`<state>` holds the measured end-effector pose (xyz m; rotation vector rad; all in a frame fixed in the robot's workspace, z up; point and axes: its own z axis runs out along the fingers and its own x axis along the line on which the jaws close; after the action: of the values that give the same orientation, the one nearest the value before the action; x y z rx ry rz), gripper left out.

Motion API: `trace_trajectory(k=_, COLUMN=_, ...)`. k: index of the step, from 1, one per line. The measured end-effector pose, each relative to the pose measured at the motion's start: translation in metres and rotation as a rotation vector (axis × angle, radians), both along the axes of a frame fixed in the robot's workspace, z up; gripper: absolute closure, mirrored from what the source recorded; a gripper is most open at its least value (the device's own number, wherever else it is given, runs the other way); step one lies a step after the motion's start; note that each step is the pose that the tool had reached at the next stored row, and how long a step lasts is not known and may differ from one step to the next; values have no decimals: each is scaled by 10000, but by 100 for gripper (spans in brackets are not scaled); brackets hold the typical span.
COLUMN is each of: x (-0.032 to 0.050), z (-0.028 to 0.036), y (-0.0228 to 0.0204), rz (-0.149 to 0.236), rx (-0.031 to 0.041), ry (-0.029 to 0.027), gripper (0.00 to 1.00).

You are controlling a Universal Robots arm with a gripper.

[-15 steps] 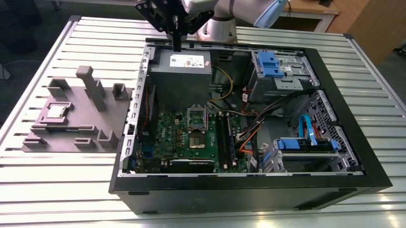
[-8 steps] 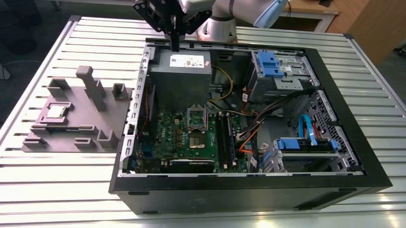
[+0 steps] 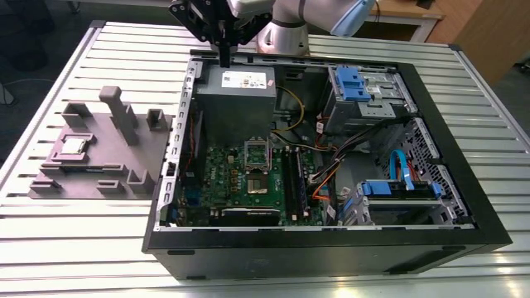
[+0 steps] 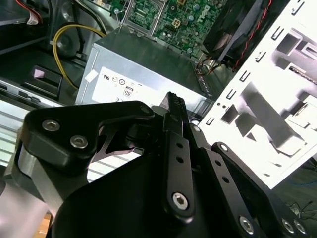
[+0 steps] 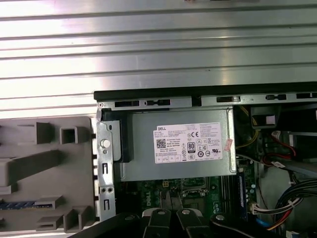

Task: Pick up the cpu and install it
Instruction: 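Reach for the cpu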

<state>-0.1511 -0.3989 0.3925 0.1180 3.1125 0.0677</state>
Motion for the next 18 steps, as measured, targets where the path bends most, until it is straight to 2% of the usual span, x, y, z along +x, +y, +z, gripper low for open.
trace_trajectory(k=18, x=-57, z=-7, y=0, rz=0, rx=-1, ry=4, gripper=89)
